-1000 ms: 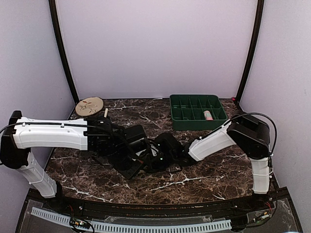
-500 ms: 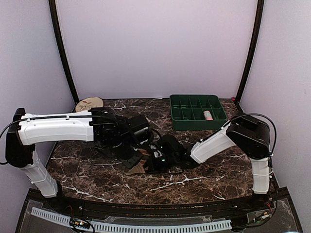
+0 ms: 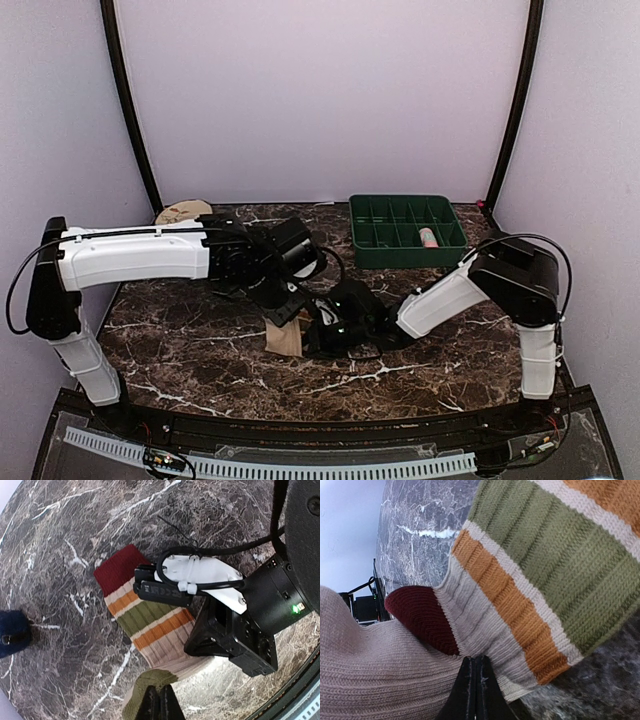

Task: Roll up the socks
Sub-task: Fold the sock at the center of the board.

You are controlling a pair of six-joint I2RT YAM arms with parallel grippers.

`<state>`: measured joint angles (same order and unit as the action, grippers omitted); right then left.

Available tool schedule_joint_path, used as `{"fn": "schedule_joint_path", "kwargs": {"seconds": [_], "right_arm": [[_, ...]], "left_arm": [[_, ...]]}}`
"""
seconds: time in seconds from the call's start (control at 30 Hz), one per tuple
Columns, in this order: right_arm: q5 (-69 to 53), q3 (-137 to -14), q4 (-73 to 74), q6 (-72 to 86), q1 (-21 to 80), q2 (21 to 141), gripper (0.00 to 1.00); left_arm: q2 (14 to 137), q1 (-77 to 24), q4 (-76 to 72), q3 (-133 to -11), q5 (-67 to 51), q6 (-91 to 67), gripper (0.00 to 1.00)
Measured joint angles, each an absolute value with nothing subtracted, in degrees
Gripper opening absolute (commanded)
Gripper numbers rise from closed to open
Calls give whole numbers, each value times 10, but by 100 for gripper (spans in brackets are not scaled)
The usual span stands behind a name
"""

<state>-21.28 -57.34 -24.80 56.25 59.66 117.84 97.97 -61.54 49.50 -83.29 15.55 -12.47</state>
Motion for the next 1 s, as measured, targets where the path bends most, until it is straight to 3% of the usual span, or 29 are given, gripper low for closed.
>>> {"fn": "schedule_joint_path", "kwargs": {"seconds": [0.37, 1.0], "right_arm": [[-211, -533, -267, 586, 576, 1152, 10], [-212, -516, -276, 592, 545, 1131, 15]], "left_arm": [[1000, -598, 446, -834, 151, -81, 0], [1006, -586, 429, -834, 130, -59, 0]]}}
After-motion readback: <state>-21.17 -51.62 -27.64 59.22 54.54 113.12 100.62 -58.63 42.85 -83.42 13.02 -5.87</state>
